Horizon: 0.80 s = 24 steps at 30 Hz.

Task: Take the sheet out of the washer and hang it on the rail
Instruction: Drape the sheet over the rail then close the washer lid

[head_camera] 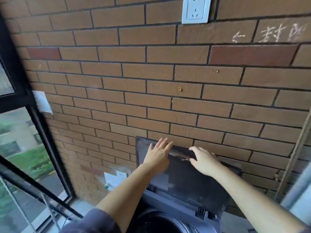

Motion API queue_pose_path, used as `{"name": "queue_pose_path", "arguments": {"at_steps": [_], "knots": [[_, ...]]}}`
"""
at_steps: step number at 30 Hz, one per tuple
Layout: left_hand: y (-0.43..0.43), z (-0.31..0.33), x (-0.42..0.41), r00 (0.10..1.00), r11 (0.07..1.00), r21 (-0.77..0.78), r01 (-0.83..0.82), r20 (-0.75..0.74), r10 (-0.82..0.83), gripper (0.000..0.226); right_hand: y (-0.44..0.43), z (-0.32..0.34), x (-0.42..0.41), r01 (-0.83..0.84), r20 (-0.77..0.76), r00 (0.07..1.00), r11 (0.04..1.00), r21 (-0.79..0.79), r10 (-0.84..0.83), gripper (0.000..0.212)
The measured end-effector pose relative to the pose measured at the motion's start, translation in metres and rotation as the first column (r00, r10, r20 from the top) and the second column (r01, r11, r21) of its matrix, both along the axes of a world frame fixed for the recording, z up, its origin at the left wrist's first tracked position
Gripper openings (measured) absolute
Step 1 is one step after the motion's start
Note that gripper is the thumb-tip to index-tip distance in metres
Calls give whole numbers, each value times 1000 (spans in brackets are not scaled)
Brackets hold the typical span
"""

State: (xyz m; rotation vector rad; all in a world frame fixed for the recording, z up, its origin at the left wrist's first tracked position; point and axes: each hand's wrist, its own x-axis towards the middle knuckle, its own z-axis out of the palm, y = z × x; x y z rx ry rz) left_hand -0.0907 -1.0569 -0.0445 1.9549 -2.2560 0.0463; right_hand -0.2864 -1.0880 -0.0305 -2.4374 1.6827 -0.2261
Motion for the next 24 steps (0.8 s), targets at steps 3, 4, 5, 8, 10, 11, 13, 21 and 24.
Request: {"name": "queue_pose_path", "arguments": {"at_steps": [3,4,5,8,10,11,13,21,24], "knots": [[-7,-2,-3,998,999,38,7,60,-10,72,0,-6,-2,0,71,998,1000,-2,0,39],[-7,-3,-3,998,999,49,11,67,-15,71,1,-7,-1,-12,90,996,1000,0,12,37],[-6,-4,-3,997,998,53,16,68,-20,69,2,-7,0,-29,105,994,1000,9,28,34],[1,-6,1,996,1000,-17,22,86,-21,50,8,-3,6,-87,154,985,994,70,76,24],[6,-4,5,993,998,-61,31,113,-24,35,15,1,12,-122,159,982,984,126,101,29],[9,-3,6,993,997,-63,41,114,-33,30,20,3,15,-138,146,983,976,166,114,34],[18,-2,11,992,997,-40,70,111,-65,24,31,6,23,-163,106,985,951,263,140,45],[81,-19,32,967,956,233,179,139,-215,34,85,-16,45,-230,-35,956,822,521,290,76],[104,-38,41,963,919,349,186,120,-240,40,105,-42,54,-233,-48,949,797,558,312,79]]}}
